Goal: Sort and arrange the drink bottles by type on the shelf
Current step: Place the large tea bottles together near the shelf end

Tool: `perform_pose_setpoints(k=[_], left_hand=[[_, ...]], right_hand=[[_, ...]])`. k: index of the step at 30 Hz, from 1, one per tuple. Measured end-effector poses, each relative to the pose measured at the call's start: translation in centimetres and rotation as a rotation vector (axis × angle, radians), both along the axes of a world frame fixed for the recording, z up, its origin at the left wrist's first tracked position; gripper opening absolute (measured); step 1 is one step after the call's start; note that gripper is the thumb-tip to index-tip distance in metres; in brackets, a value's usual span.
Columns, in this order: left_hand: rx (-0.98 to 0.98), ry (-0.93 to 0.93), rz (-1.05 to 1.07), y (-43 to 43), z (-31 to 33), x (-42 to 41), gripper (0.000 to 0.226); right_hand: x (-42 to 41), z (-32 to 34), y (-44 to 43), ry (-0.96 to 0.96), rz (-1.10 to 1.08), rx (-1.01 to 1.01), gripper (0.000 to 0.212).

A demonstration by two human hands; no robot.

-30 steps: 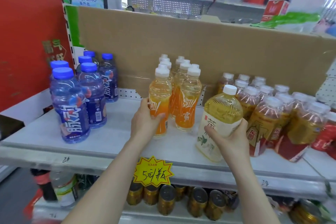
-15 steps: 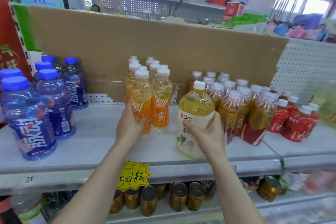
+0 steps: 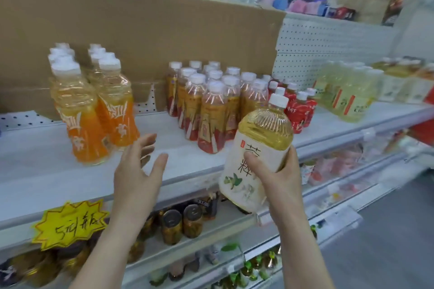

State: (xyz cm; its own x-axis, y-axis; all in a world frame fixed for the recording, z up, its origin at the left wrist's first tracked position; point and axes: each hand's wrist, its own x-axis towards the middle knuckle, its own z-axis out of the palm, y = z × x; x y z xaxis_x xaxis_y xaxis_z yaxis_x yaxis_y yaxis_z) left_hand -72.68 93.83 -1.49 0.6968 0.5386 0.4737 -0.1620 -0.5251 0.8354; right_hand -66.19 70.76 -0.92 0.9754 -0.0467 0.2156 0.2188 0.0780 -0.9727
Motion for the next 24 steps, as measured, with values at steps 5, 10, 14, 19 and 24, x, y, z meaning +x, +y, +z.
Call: perform_pose_setpoints(k=[5, 10, 14, 19, 24], left_hand=[[-0.223, 0.206, -0.541, -11.7, -2.3, 3.9, 0.046], [-0.379, 0.325, -0.899, -23.8, -5.1, 9.3, 0.073], [-0.438, 0.300, -0.893, -31.9, -6.0, 13.3, 0.072], [-0.427, 0.356, -0.944, -40.6, -6.8, 18.2, 0.064], [-0.196, 0.405, -1.039, -46.0, -6.2, 25.5, 0.066]], right_hand=[[2.0, -0.8, -8.5, 0.026, 0.059, 0.056, 0.069], [5.3, -1.0, -17.8, 0.025, 0.091, -0.028, 0.069], [9.1, -0.7, -25.5, 0.010, 0.050, -0.120, 0.075], [14.6, -0.2, -34.4, 0.002, -0.064, -0.171, 0.087], [19.9, -1.1, -41.2, 0.042, -0.148, -0.027, 0.080]])
